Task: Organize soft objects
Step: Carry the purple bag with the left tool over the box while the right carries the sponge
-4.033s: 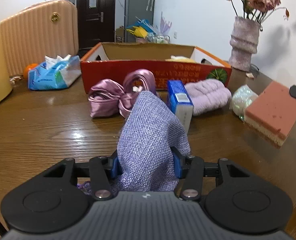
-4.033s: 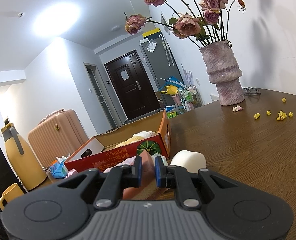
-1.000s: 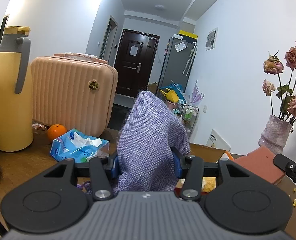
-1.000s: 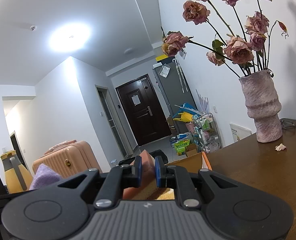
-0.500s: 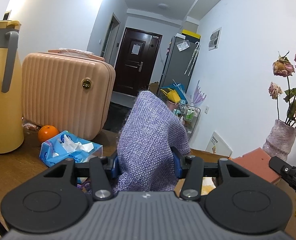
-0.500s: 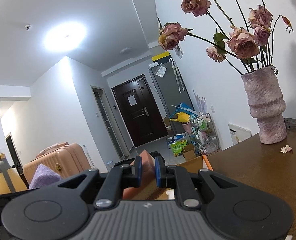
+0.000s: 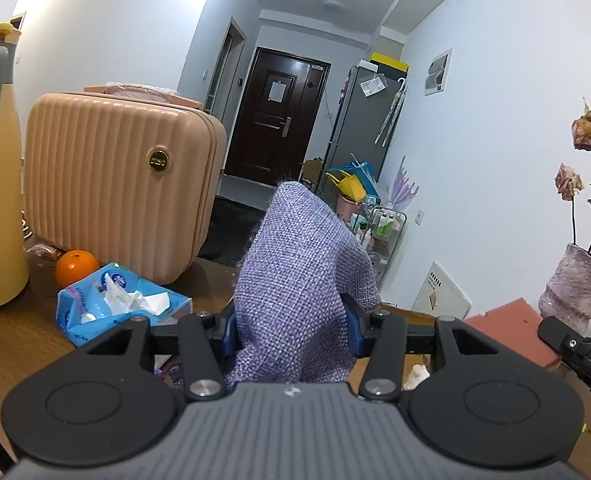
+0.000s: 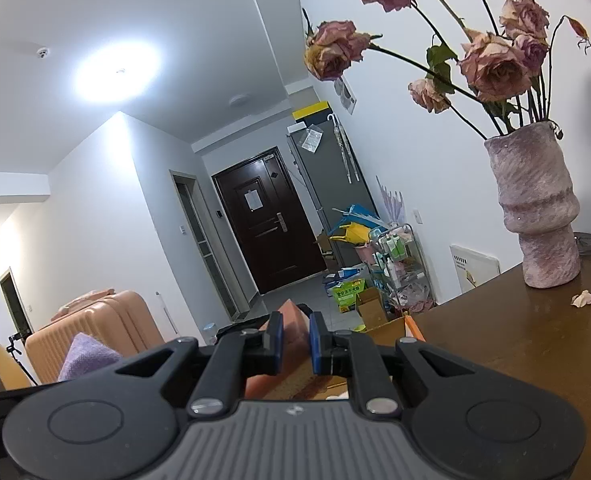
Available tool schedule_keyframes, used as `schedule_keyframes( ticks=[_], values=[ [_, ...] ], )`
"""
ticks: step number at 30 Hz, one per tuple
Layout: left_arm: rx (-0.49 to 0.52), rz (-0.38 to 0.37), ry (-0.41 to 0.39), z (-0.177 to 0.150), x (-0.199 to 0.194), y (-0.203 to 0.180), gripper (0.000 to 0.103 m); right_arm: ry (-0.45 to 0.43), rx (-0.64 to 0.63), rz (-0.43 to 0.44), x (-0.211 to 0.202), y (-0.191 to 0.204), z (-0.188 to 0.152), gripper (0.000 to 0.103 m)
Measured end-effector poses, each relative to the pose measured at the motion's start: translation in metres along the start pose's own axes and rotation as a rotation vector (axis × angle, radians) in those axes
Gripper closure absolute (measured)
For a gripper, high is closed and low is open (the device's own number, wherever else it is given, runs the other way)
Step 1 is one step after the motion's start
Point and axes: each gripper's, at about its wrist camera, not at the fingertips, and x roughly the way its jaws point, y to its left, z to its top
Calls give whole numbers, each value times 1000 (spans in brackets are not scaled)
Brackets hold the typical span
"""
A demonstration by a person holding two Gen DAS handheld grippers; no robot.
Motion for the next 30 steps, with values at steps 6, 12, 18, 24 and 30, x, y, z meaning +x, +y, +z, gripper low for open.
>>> schedule_keyframes(
  ticks=[6, 12, 18, 24, 30],
  values=[
    [2, 8, 4, 3, 17, -4, 53, 3, -3, -10, 15, 0, 0, 90],
    [3, 19, 4, 6, 31, -7, 53, 7, -6, -19, 30, 2, 0, 90],
    [12, 33, 7, 7, 44, -13, 53, 17, -4, -38, 45, 4, 0, 90],
    [22, 57, 14, 6, 59, -18, 53, 37, 9, -56, 61, 3, -3, 90],
    [23, 75, 24, 5, 74, -19, 53, 58, 16, -72, 74, 4, -9, 90]
  ],
)
